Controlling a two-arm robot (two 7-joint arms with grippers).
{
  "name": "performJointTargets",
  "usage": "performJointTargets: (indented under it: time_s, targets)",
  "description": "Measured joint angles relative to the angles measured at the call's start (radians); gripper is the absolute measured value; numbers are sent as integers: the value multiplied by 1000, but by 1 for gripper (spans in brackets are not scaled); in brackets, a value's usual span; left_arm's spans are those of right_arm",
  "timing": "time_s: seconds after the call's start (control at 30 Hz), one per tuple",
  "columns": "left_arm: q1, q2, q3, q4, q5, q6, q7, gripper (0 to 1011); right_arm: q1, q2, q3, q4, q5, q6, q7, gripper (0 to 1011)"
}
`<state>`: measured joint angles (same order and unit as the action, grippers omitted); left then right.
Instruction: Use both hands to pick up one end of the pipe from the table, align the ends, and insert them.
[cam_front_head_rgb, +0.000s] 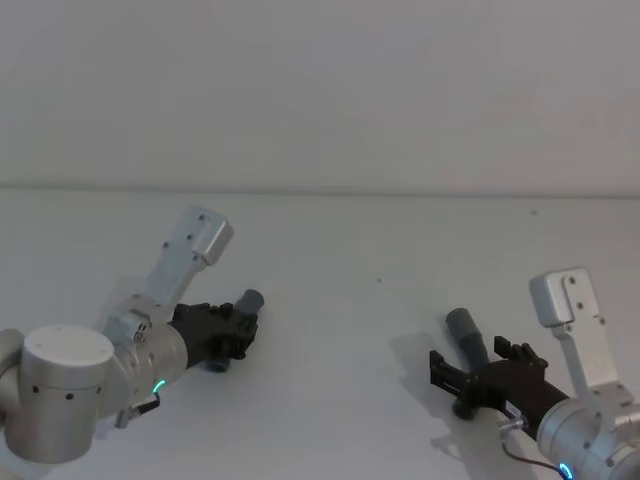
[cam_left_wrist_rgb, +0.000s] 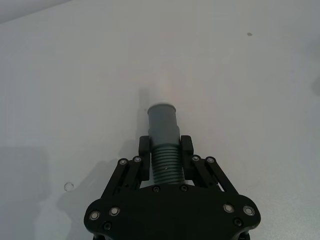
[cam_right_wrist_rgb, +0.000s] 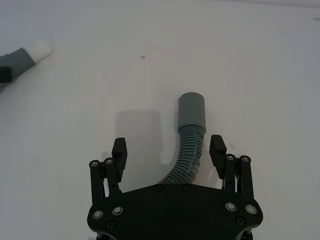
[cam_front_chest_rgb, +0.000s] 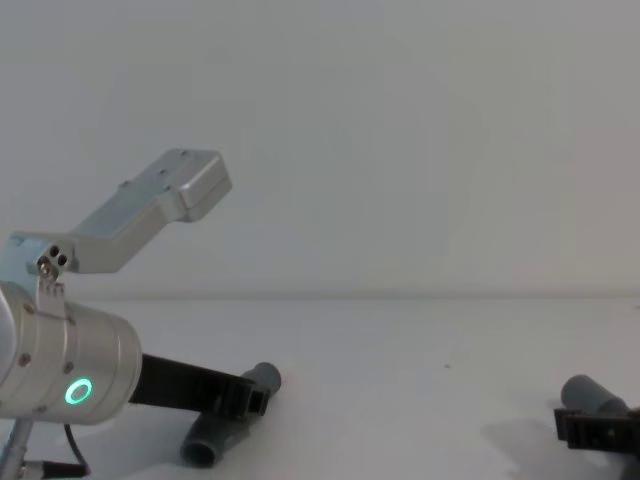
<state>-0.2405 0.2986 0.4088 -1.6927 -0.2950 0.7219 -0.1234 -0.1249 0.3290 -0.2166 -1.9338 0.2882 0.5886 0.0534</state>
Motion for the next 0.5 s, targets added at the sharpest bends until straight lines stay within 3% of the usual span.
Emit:
performJointTargets:
  time_s: [0.5]
  targets:
    - [0,0,0,0,0,0,0,342,34,-39,4,47,-4,20,-10,1000]
